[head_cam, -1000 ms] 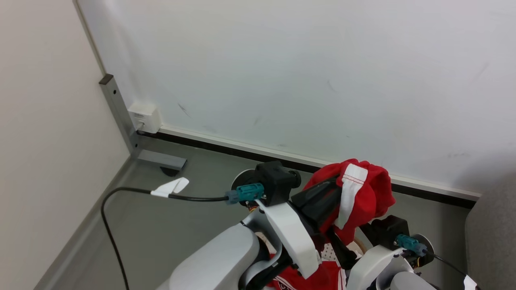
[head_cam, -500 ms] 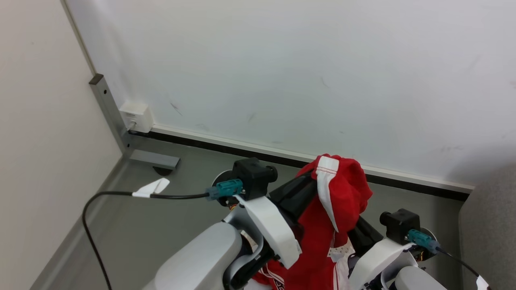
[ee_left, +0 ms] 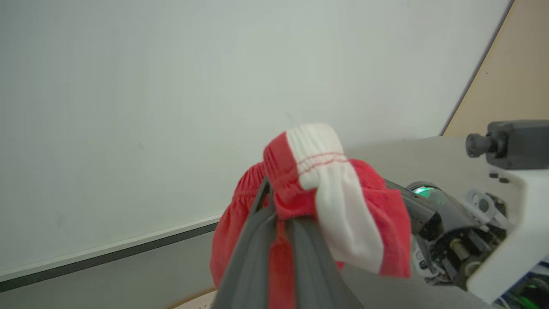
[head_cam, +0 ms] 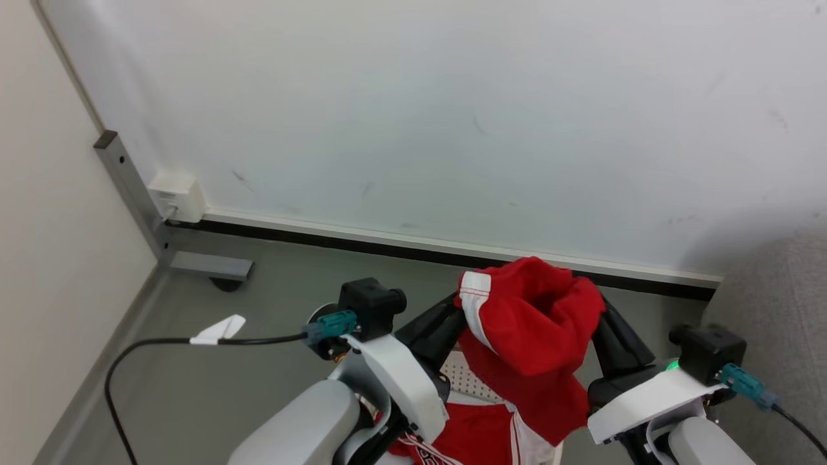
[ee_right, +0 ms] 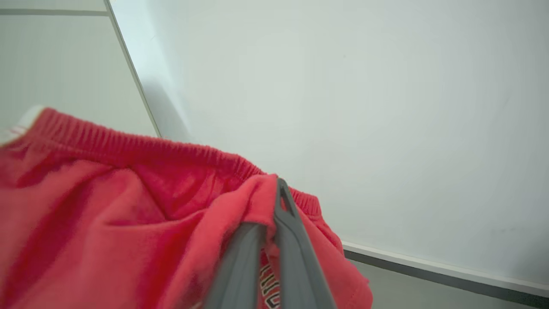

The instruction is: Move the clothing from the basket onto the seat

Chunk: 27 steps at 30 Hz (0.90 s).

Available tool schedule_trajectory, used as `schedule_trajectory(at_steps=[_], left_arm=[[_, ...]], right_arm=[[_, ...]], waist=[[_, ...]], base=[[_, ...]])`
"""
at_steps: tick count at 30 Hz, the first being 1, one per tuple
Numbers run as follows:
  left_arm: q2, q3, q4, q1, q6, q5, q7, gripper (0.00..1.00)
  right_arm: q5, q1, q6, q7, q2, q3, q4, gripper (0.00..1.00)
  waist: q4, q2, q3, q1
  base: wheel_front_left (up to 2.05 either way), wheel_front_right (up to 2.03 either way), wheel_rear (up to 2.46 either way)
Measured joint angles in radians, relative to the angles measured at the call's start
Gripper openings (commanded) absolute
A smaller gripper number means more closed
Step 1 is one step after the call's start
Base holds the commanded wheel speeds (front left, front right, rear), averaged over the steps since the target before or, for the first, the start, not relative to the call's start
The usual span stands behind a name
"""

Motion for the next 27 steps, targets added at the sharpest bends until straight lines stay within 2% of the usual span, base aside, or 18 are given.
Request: schedule_trajectory(at_steps=[1,3,4,15,20,27], left_arm=[[0.002,0.0,0.002,0.004,0.003,0.0,-0.003,0.0],[0.006,-0.005,0.005,0.011,0.004,0.0,-0.004,0.46],[0.006,-0.004,0.005,0.014,0.006,0.0,-0.008,1.0],[0.015,-0.013,0.003,0.031,0.015,0.0,-0.031,1.0],[0.017,-0.015,0.001,0.035,0.018,0.004,-0.052,1.0],[0.02,-0.019,-0.005,0.037,0.019,0.02,-0.076,1.0]], right_arm=[[0.004,0.003,0.0,0.0,-0.001,-0.013,-0.014,0.0],[0.004,0.005,0.0,0.0,-0.007,-0.032,-0.043,0.0],[0.004,0.008,0.0,0.0,-0.012,-0.041,-0.056,0.0],[0.036,0.016,0.0,0.0,-0.043,-0.112,-0.132,0.0],[0.048,-0.01,0.0,0.0,-0.064,-0.146,-0.22,0.0],[0.045,-0.031,0.0,0.0,-0.136,-0.211,-0.32,0.0]], waist=[[-0.007,0.0,0.0,0.0],[-0.023,0.0,0.001,0.0],[-0.032,0.0,0.001,0.0],[-0.138,0.0001,0.005,0.0],[-0.216,0.0,0.013,0.0],[-0.318,0.0001,0.024,0.0]], base=[[0.0,0.0,0.0],[0.0,0.0,0.0],[0.0,0.0,0.0],[0.0,0.0,0.0],[0.0,0.0,0.0],[0.0,0.0,0.0]])
